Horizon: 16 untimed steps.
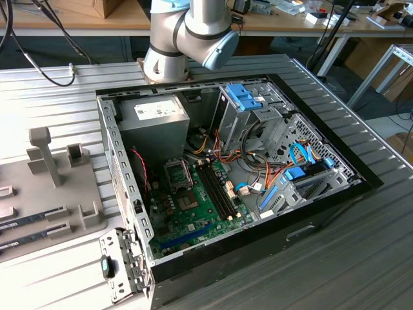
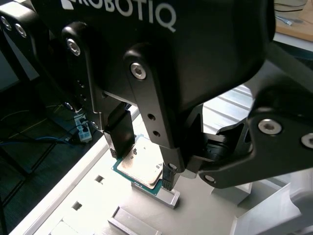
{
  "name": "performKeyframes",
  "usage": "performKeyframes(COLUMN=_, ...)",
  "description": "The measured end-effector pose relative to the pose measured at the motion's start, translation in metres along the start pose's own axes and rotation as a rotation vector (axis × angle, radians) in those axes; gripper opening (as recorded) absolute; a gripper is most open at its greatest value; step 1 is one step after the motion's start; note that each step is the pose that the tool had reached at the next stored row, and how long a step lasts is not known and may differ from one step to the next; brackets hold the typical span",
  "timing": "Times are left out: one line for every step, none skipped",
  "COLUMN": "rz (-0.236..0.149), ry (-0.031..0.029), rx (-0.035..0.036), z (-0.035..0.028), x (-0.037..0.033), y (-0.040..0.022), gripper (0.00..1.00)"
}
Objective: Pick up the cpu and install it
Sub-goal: 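Pick up the cpu and move it towards the insertion slot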
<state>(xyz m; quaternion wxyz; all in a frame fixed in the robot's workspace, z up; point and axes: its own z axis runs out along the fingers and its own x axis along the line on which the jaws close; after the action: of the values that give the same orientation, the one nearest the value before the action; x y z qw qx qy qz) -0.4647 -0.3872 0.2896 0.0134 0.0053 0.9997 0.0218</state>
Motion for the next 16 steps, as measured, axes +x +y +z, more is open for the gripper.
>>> performKeyframes(rz=0.0, ry=-0.0001, rx=0.0, z=-0.0002, x=0.0, y=0.0, gripper=0.47)
performKeyframes(rz=0.0, ry=-0.0001, rx=-0.0001, z=-0.0003, x=0.0, y=0.0, gripper=0.47)
performKeyframes(rz=0.0, ry=-0.0001, rx=-0.0001, z=-0.0005, x=0.0, y=0.0, gripper=0.47)
performKeyframes(rz=0.0, ry=0.0, rx=0.0, z=-0.0007, x=0.0, y=0.0, gripper=0.47)
performKeyframes(rz=0.0, ry=-0.0001, rx=-0.0001, z=-0.0008, x=0.0, y=0.0, gripper=0.47)
performKeyframes(rz=0.0, ry=-0.0001, rx=-0.0001, z=-0.0009, x=0.0, y=0.0, gripper=0.47)
performKeyframes(rz=0.0, ry=-0.0001, rx=-0.0001, z=-0.0014, x=-0.0001, y=0.0001, gripper=0.47)
performKeyframes(rz=0.0, ry=-0.0001, rx=-0.0001, z=-0.0016, x=0.0, y=0.0001, gripper=0.47)
performKeyframes(rz=0.0, ry=0.0, rx=-0.0001, z=-0.0019, x=0.0, y=0.0001, gripper=0.47)
performKeyframes(rz=0.0, ry=-0.0001, rx=-0.0002, z=-0.0021, x=-0.0001, y=0.0001, gripper=0.47)
performKeyframes(rz=0.0, ry=-0.0001, rx=-0.0002, z=-0.0024, x=-0.0001, y=0.0001, gripper=0.47)
performKeyframes(rz=0.0, ry=0.0, rx=-0.0002, z=-0.0026, x=-0.0001, y=0.0001, gripper=0.47)
performKeyframes(rz=0.0, ry=-0.0001, rx=-0.0002, z=-0.0027, x=-0.0001, y=0.0001, gripper=0.47)
performKeyframes(rz=0.0, ry=-0.0001, rx=-0.0002, z=-0.0029, x=-0.0001, y=0.0001, gripper=0.47)
performKeyframes(rz=0.0, ry=-0.0001, rx=-0.0002, z=-0.0031, x=-0.0001, y=0.0001, gripper=0.47)
performKeyframes(rz=0.0, ry=0.0, rx=-0.0002, z=-0.0032, x=-0.0001, y=0.0001, gripper=0.47)
